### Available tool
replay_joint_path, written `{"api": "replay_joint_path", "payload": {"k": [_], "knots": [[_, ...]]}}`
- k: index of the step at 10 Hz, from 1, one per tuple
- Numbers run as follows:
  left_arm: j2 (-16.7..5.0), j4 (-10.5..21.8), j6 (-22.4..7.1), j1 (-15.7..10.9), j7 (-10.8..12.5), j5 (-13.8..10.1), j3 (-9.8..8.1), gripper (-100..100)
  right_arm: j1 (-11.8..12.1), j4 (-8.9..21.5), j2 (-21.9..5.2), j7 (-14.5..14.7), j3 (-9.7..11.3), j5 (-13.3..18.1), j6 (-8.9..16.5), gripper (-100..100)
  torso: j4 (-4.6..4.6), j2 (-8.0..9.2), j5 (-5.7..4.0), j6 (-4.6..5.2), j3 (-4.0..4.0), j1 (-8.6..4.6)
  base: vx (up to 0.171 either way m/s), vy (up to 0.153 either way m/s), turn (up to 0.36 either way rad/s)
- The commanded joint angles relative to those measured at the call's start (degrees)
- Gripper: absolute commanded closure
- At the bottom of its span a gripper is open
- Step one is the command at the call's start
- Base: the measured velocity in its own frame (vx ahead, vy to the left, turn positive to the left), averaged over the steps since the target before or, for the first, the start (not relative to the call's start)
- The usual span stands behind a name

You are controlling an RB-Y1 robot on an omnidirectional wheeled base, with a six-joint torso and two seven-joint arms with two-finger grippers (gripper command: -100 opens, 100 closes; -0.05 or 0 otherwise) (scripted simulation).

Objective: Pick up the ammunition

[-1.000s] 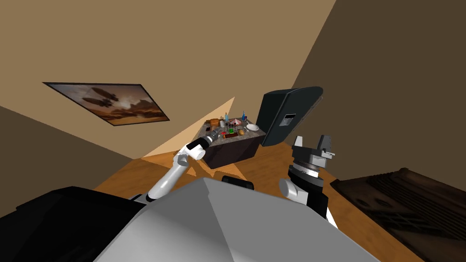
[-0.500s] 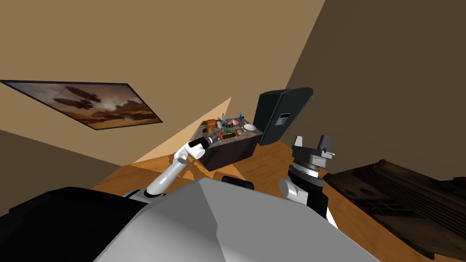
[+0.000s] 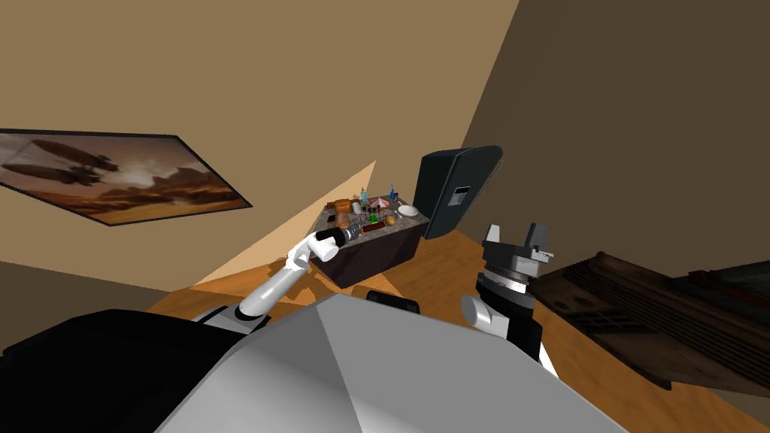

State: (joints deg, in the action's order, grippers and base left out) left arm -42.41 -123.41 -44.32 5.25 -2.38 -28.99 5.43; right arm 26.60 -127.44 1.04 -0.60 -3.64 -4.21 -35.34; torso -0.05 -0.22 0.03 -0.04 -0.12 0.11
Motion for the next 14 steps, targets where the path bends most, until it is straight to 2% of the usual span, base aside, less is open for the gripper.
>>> {"api": "replay_joint_path", "payload": {"k": [1, 2, 3, 4, 5, 6, 7, 8, 9, 11, 12, 14], "knots": [[-0.73, 0.34, -2.42, -0.55, 0.03, -0.37, 0.5, -100, 0.0, 0.0, 0.0, 0.0, 0.0, 0.0, 0.0, 0, 0.0, 0.0, 0.0, 0.0, 0.0, 0.0, 0.054, 0.019, -0.085], [-2.39, 1.24, -4.23, -1.04, -0.1, -1.25, 1.5, -100, 0.0, 0.0, 0.0, 0.0, 0.0, 0.0, 0.0, 0, 0.0, 0.0, 0.01, -0.02, -0.01, 0.01, 0.067, 0.022, -0.154], [-2.39, 1.24, -5.2, -1.04, -0.1, -1.25, 1.5, -100, 0.0, 0.0, 0.0, 0.0, 0.0, 0.0, 0.0, 0, -0.01, -0.05, 0.01, 0.0, -0.03, 0.03, 0.052, 0.018, -0.081], [-4.0, 2.15, -7.05, -1.49, -0.24, -2.08, 2.51, -100, 0.01, 0.0, 0.0, 0.0, 0.0, 0.0, 0.0, 0, -0.01, -0.01, 0.01, -0.03, -0.01, 0.01, 0.053, 0.02, -0.133], [-4.0, 2.15, -7.9, -1.49, -0.24, -2.08, 2.51, -100, 0.0, 0.0, 0.0, 0.0, 0.0, 0.0, 0.0, 0, 0.0, 0.0, 0.01, -0.01, 0.0, 0.02, 0.047, 0.023, -0.09], [-5.54, 3.04, -10.13, -1.91, -0.36, -2.87, 3.52, -100, 0.0, 0.0, 0.0, 0.0, 0.0, 0.0, 0.0, 0, 0.0, 0.02, 0.01, -0.03, 0.01, 0.02, 0.054, 0.012, -0.16], [-5.54, 3.04, -10.52, -1.91, -0.36, -2.87, 3.52, -100, 0.0, 0.0, 0.0, 0.0, 0.0, 0.0, 0.0, 0, -0.01, -0.01, 0.0, 0.0, -0.01, 0.0, 0.05, 0.019, -0.07], [-7.01, 3.9, -12.83, -2.31, -0.49, -3.63, 4.5, -100, 0.01, 0.0, 0.0, 0.0, -0.01, 0.0, 0.0, 0, 0.0, 0.01, 0.0, -0.04, 0.0, 0.0, 0.063, 0.029, -0.139], [-7.01, 3.9, -13.04, -2.31, -0.49, -3.63, 4.5, -100, 0.0, 0.0, 0.0, 0.0, 0.0, 0.0, 0.0, 0, -0.01, -0.02, 0.01, -0.01, -0.02, 0.04, 0.054, 0.025, -0.071], [-9.72, 5.48, -16.79, -3.02, -0.73, -5.02, 6.34, -100, 0.0, 0.0, 0.0, 0.0, 0.0, 0.0, 0.0, 0, -0.01, -0.05, 0.01, -0.02, -0.03, 0.02, 0.073, 0.028, -0.171], [-9.72, 5.48, -17.74, -3.02, -0.73, -5.02, 6.34, -100, 0.0, 0.0, 0.0, 0.0, 0.0, 0.0, 0.0, 0, -0.02, -0.09, 0.01, 0.0, -0.06, 0.05, 0.056, 0.04, -0.074], [-12.19, 6.81, -21.75, -3.62, -0.95, -6.24, 7.94, -100, 0.01, 0.0, 0.0, 0.0, -0.01, 0.0, 0.0, 0, -0.01, -0.02, 0.02, -0.03, -0.02, 0.08, 0.064, 0.047, -0.144]]}}
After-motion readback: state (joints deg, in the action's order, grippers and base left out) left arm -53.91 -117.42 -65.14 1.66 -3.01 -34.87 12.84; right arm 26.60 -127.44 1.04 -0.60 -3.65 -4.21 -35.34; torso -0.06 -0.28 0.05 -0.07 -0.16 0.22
